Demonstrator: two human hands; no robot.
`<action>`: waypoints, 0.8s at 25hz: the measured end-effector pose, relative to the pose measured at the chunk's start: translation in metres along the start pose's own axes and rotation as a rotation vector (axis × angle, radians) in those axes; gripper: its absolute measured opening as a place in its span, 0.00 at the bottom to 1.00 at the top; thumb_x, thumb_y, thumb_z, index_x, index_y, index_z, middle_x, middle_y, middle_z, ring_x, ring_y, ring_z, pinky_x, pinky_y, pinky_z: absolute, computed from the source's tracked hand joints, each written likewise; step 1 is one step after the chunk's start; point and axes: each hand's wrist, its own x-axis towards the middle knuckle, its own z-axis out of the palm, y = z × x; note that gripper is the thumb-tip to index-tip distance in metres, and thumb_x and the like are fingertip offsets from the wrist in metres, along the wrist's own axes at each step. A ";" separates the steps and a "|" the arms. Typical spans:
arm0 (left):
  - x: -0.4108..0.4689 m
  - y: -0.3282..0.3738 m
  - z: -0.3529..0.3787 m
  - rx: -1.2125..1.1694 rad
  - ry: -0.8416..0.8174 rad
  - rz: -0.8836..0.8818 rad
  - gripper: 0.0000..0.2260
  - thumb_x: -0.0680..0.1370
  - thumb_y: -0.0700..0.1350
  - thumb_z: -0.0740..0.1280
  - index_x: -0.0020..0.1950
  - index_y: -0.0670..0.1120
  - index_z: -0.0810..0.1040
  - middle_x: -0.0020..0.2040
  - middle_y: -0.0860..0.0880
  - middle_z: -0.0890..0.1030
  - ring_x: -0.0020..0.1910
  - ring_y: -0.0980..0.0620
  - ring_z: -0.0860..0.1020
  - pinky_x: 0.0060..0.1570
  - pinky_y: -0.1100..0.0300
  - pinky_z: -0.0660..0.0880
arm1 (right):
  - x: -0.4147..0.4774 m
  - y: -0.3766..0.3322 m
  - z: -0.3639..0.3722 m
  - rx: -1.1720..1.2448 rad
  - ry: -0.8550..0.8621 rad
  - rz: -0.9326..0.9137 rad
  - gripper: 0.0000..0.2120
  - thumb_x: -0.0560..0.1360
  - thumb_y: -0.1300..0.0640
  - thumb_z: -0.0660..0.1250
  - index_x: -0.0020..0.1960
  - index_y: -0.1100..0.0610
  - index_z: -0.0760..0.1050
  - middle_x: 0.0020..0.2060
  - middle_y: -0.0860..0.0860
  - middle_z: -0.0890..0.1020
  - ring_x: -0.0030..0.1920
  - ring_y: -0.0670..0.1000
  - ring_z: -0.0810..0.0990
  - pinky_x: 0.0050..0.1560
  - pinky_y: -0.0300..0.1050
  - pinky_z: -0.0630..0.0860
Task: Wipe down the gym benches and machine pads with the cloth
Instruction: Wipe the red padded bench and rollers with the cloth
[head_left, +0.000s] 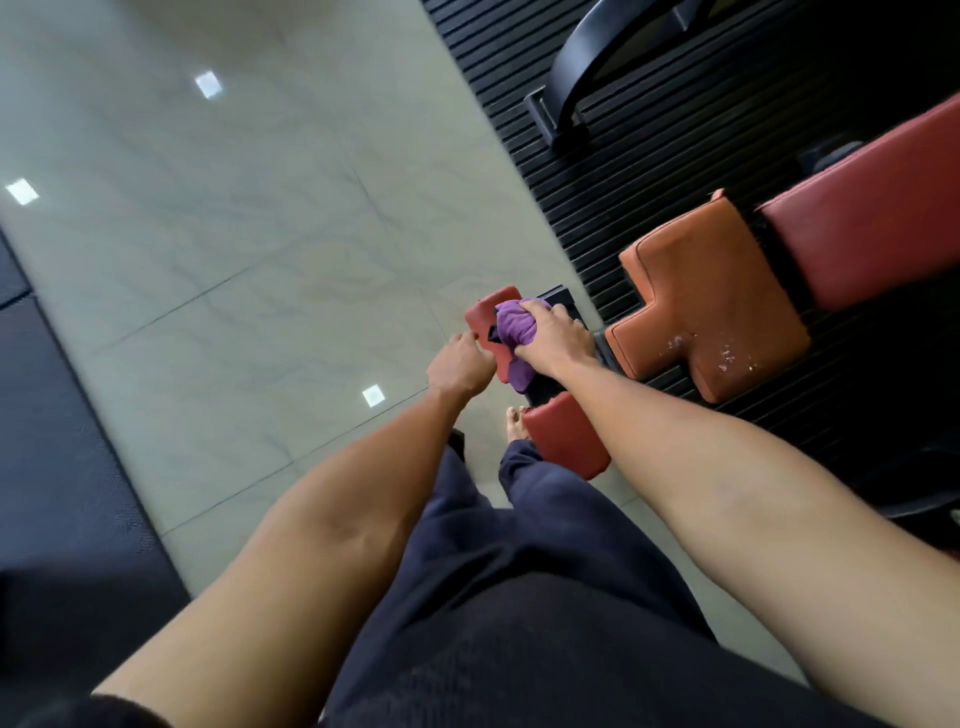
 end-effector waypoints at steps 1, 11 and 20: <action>-0.002 0.000 -0.008 0.014 0.002 0.008 0.22 0.79 0.47 0.58 0.73 0.44 0.70 0.72 0.44 0.73 0.68 0.42 0.73 0.65 0.50 0.70 | -0.006 -0.004 -0.006 0.009 0.006 0.016 0.37 0.72 0.45 0.73 0.78 0.40 0.61 0.70 0.56 0.70 0.65 0.66 0.75 0.64 0.54 0.72; 0.039 0.006 -0.104 0.205 -0.028 0.181 0.23 0.80 0.49 0.58 0.75 0.46 0.68 0.74 0.46 0.71 0.70 0.44 0.72 0.67 0.49 0.69 | -0.025 -0.062 -0.036 0.200 0.153 0.219 0.37 0.73 0.45 0.74 0.78 0.41 0.62 0.72 0.55 0.70 0.68 0.64 0.73 0.67 0.55 0.71; 0.096 0.061 -0.178 0.402 -0.011 0.410 0.24 0.79 0.48 0.59 0.76 0.47 0.67 0.74 0.45 0.71 0.69 0.42 0.74 0.66 0.47 0.72 | 0.010 -0.089 -0.089 0.372 0.312 0.295 0.36 0.73 0.44 0.75 0.77 0.40 0.64 0.67 0.56 0.73 0.65 0.64 0.76 0.60 0.52 0.73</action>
